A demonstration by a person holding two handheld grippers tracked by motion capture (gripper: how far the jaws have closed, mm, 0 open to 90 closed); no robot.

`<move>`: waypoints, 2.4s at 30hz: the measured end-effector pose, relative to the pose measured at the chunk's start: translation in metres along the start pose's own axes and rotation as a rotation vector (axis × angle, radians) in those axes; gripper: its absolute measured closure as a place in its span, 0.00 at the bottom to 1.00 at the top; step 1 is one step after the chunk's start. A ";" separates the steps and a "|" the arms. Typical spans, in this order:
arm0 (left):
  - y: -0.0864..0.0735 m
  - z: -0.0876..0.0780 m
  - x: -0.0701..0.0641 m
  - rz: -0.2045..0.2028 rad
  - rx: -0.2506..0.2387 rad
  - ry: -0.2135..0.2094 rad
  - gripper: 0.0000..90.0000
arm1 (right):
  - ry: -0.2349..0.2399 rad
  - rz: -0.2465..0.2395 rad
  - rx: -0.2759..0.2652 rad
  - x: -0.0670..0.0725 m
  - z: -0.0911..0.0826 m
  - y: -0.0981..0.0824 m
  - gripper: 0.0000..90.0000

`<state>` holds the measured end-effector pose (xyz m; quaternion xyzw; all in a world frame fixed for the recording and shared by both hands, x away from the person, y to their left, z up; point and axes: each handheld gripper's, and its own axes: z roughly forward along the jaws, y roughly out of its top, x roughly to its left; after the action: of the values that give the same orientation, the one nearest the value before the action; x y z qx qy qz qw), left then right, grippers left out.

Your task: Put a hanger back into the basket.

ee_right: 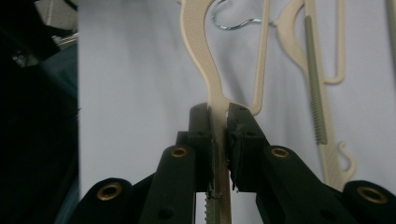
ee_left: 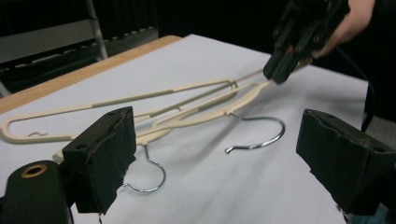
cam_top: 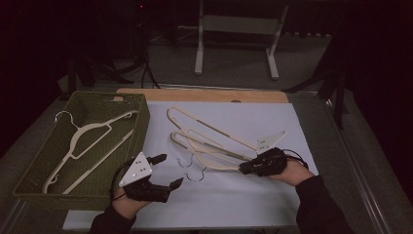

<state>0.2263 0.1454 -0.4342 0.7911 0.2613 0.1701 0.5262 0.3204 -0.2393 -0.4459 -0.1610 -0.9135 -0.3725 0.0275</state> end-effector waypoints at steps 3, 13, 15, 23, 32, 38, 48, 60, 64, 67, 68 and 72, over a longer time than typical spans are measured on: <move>-0.003 0.006 -0.003 0.019 0.010 -0.021 0.14 | 0.017 -0.002 0.002 0.002 -0.002 0.000 0.90; -0.017 0.021 0.001 0.025 0.024 -0.051 0.15 | 0.062 -0.008 -0.011 0.012 -0.018 -0.002 0.90; -0.019 0.024 0.002 0.026 0.032 -0.042 0.15 | 0.073 -0.009 -0.006 0.014 -0.019 -0.003 0.90; -0.022 0.036 -0.003 0.110 0.063 -0.037 0.16 | 0.094 -0.007 -0.008 0.016 -0.021 -0.003 0.90; -0.030 0.056 -0.005 0.209 0.110 -0.029 0.18 | 0.143 -0.030 -0.005 0.023 -0.024 0.003 0.90; -0.034 0.067 -0.004 0.270 0.156 -0.021 0.24 | 0.167 -0.046 0.009 0.026 -0.020 0.006 0.90; -0.036 0.073 0.002 0.274 0.143 0.005 0.56 | 0.169 -0.045 0.008 0.024 -0.020 0.006 0.90; -0.037 0.074 -0.002 0.368 0.155 0.015 0.79 | 0.167 -0.068 0.012 0.022 -0.021 0.006 0.90; -0.034 0.072 -0.004 0.392 0.156 0.013 0.82 | 0.117 -0.085 -0.003 0.020 -0.023 0.003 0.87; -0.033 0.071 -0.003 0.391 0.146 0.017 0.85 | 0.038 -0.085 -0.066 0.018 -0.033 0.003 0.73; -0.032 0.070 -0.003 0.393 0.140 0.024 0.86 | 0.019 -0.082 -0.099 0.018 -0.038 0.003 0.72; -0.026 0.068 -0.001 0.391 0.127 0.043 0.89 | -0.095 -0.076 -0.207 0.019 -0.056 0.003 0.60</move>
<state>0.2561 0.1020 -0.4846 0.8547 0.1239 0.2691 0.4263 0.2996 -0.2708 -0.3997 -0.1458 -0.8759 -0.4576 -0.0466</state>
